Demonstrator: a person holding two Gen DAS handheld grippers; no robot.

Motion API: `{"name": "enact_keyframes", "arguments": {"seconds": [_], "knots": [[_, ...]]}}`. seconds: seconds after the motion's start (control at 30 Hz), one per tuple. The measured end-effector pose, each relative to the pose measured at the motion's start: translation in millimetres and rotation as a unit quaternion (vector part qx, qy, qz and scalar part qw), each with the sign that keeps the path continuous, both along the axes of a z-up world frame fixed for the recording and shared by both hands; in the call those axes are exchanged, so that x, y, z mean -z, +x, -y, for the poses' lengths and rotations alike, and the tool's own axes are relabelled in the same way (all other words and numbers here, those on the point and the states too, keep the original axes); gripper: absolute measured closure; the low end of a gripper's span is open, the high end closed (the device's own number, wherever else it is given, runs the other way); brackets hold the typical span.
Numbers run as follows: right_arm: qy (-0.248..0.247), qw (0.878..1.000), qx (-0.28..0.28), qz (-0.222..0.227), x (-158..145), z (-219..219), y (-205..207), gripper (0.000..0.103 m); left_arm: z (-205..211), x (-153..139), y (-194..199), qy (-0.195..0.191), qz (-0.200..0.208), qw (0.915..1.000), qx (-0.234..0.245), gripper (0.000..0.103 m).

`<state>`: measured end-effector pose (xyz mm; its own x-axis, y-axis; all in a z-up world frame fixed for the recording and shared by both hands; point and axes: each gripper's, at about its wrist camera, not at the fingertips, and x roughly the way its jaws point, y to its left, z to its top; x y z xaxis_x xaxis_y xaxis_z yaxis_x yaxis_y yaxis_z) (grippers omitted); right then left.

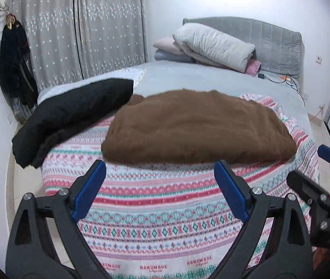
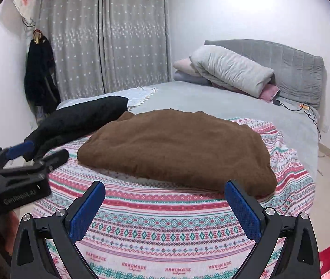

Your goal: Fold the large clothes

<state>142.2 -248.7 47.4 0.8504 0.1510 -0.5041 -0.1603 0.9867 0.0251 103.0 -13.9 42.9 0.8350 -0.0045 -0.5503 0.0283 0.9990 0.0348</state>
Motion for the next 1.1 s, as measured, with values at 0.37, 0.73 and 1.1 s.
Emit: {"name": "enact_keyframes", "arguments": {"seconds": [0.37, 0.73, 1.1], "knots": [[0.033, 0.998, 0.034, -0.036, 27, 16, 15, 0.000, 4, 26, 5, 0.005, -0.023, 0.9997, -0.007, 0.009], [-0.001, 0.998, 0.049, -0.028, 30, 15, 18, 0.000, 12, 32, 11, -0.012, -0.029, 0.9995, -0.006, 0.009], [-0.009, 0.997, 0.068, -0.046, 36, 13, 25, 0.000, 11, 43, 20, -0.014, -0.047, 0.9987, -0.015, 0.009]]}}
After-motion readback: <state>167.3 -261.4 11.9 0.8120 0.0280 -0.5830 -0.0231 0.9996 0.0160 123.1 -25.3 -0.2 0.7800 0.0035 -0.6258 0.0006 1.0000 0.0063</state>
